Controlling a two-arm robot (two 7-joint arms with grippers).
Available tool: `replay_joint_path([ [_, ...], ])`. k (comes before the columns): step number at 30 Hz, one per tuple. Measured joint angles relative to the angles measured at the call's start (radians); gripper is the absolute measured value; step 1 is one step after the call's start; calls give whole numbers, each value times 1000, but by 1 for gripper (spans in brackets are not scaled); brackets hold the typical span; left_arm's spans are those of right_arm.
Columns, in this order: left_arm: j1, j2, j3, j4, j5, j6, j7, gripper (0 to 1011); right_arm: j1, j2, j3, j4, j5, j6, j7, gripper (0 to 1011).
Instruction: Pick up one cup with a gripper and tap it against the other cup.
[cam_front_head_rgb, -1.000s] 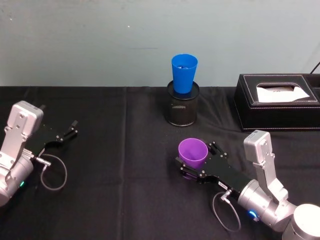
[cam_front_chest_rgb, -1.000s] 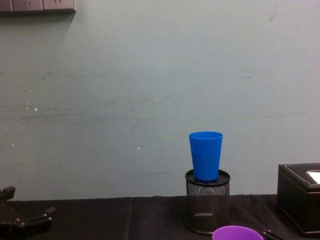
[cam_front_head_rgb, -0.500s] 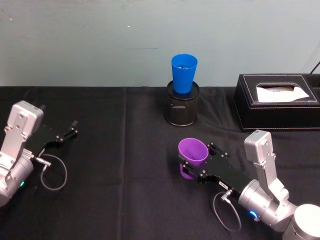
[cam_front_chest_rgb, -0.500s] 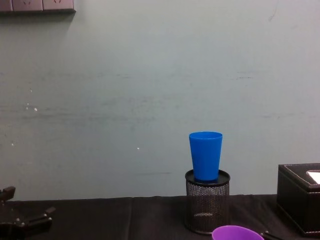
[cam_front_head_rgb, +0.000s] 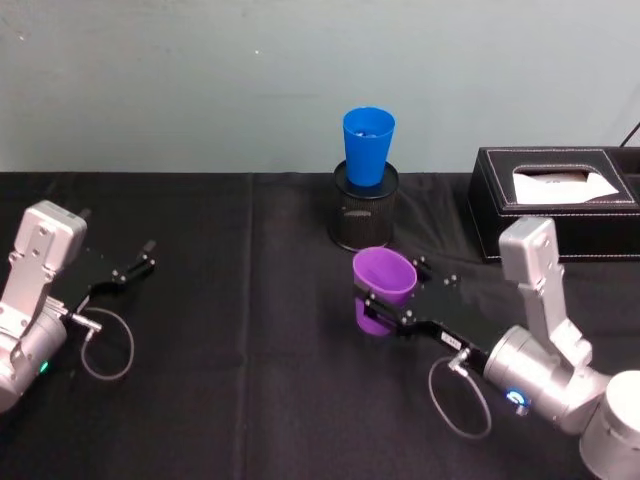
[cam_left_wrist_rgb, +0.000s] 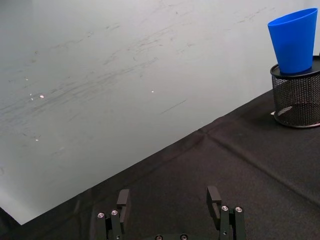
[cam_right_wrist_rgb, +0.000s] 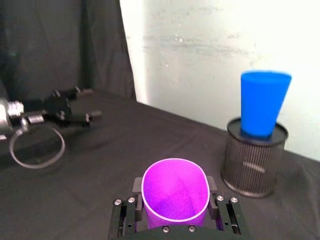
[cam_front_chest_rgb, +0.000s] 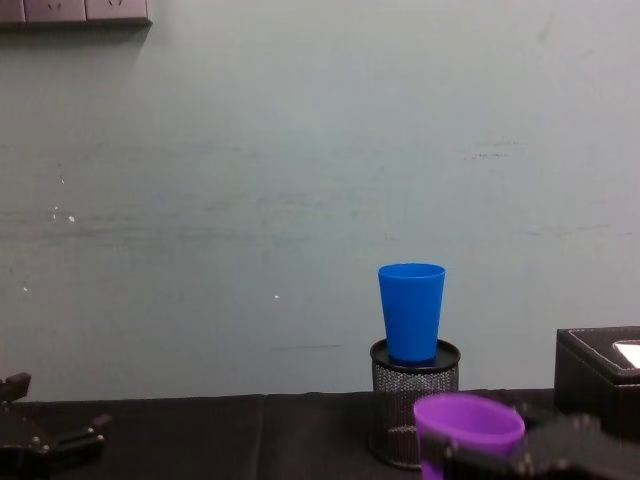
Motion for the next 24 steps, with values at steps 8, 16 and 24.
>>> replay_joint_path([
  [8,0,0,0,0,0,0,0,1000,18,20,30,-98,30,115,20,717],
  [16,0,0,0,0,0,0,0,1000,40,27,46,-133,54,160,23,717],
  [24,0,0,0,0,0,0,0,1000,50,32,48,-145,62,168,23,717],
])
